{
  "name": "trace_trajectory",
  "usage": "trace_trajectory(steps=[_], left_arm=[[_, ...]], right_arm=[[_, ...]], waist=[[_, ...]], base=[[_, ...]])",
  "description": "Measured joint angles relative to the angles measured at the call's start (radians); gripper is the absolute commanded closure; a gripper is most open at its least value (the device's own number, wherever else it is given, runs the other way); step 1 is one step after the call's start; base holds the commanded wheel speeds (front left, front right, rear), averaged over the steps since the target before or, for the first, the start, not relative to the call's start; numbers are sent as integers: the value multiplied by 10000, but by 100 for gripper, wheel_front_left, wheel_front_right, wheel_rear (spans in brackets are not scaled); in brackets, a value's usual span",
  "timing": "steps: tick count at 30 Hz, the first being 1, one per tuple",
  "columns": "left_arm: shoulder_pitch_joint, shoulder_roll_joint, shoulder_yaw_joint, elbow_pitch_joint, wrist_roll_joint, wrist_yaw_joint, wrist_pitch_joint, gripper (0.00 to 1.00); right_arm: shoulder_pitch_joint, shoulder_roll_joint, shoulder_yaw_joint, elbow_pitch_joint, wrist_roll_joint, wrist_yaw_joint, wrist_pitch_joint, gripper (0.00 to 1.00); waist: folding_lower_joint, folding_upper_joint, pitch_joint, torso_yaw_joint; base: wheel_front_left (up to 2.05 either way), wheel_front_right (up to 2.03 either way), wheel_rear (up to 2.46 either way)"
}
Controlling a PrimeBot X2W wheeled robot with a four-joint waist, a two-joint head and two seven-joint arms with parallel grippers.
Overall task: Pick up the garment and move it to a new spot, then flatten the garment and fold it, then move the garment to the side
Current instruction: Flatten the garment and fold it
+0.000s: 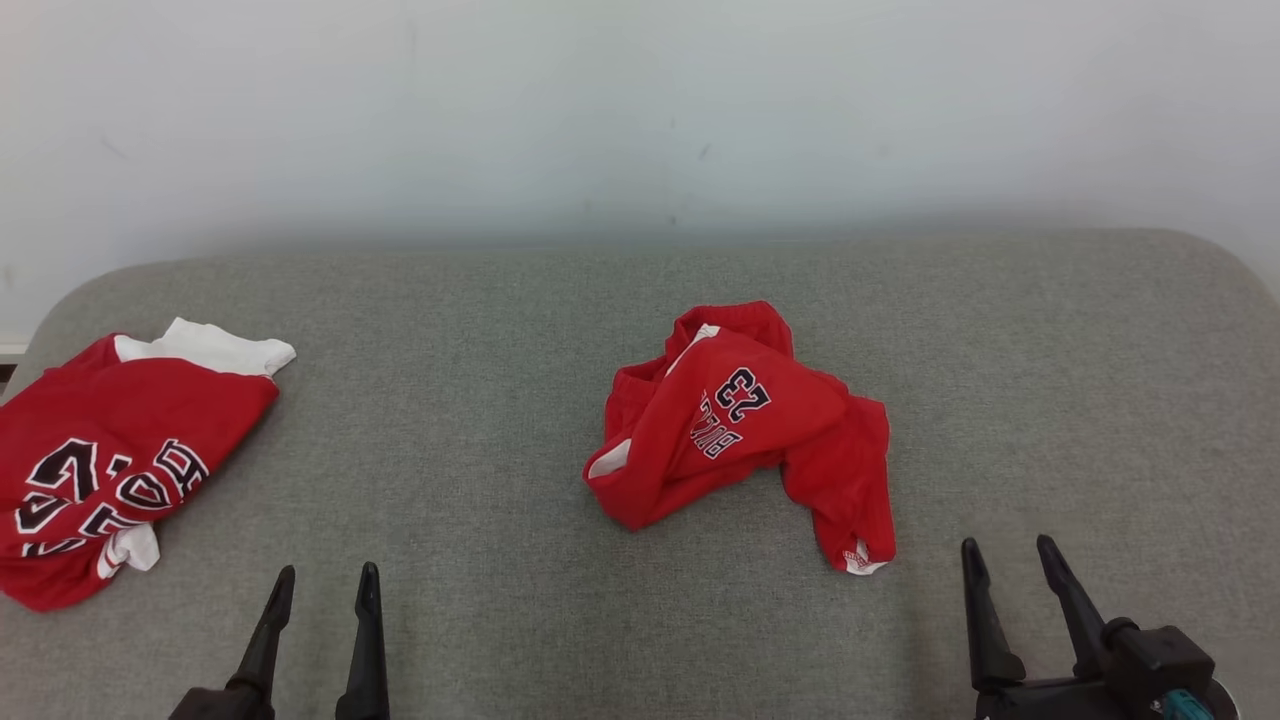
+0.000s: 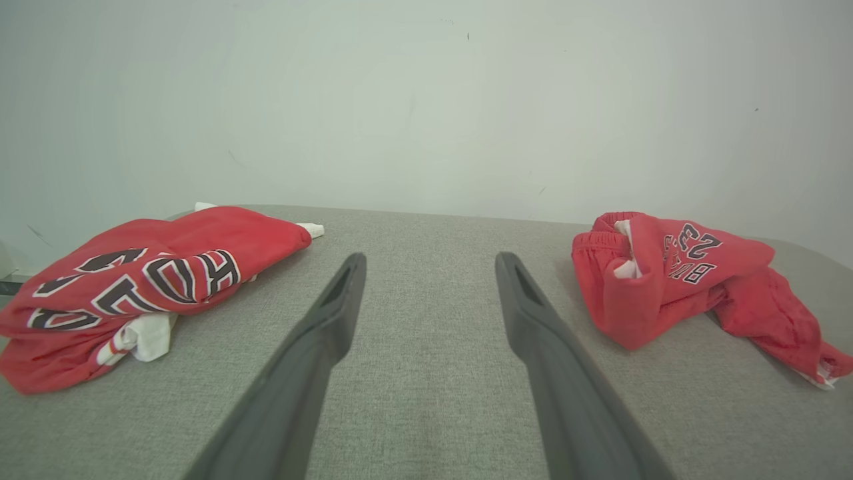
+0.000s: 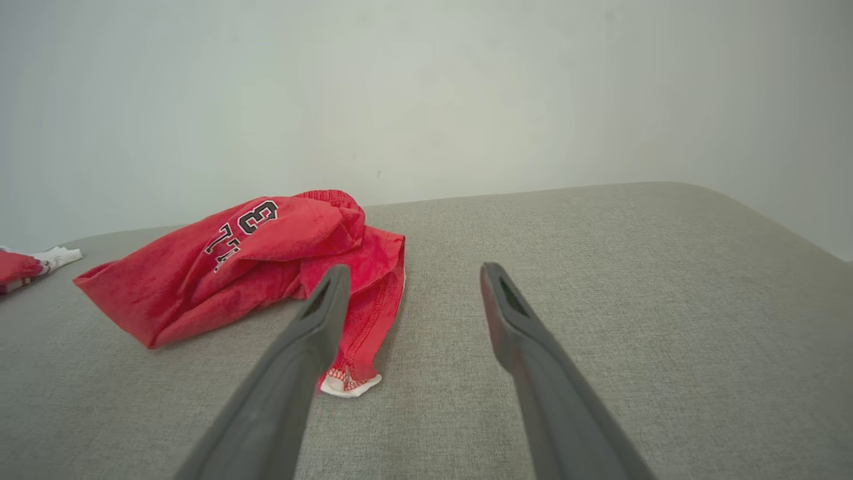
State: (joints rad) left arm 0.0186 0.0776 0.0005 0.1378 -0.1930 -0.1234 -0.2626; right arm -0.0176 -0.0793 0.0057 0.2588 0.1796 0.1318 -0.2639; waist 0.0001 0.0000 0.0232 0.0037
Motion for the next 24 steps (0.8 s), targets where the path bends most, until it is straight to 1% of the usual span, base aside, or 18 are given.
trace_trajectory(steps=[3,5,13,17,18,22,24], left_arm=[[-63,-33,-56,31,38,-10,0,0],[-173,-56,-121,54,75,-12,0,0],[-545,-155,-502,119,105,-58,0,0],[-728,-192,-729,230,82,-58,0,0],[-854,-213,-878,280,65,-58,0,0],[-1090,-236,-1147,384,-19,-59,0,0],[-1206,-247,-1281,445,-73,-59,0,0]], right_arm=[[-132,-123,244,111,61,0,0,0],[-516,-339,456,211,130,0,0,0],[-2947,-1289,1674,1262,579,0,779,0],[-4320,-1764,2278,2123,934,0,1258,0],[-4976,-1941,2610,2573,1191,0,1438,0],[-6136,-2201,3262,3662,1695,0,1994,0],[-6633,-2293,3630,4259,1929,0,2445,0]], waist=[[-1,0,40,65],[0,0,91,127],[0,0,400,591],[1,0,598,910],[1,0,706,1087],[1,0,937,1469],[0,1,1052,1667]], base=[[0,0,0],[0,0,0],[0,0,0],[0,0,0],[0,0,0],[0,0,0],[0,0,0]])
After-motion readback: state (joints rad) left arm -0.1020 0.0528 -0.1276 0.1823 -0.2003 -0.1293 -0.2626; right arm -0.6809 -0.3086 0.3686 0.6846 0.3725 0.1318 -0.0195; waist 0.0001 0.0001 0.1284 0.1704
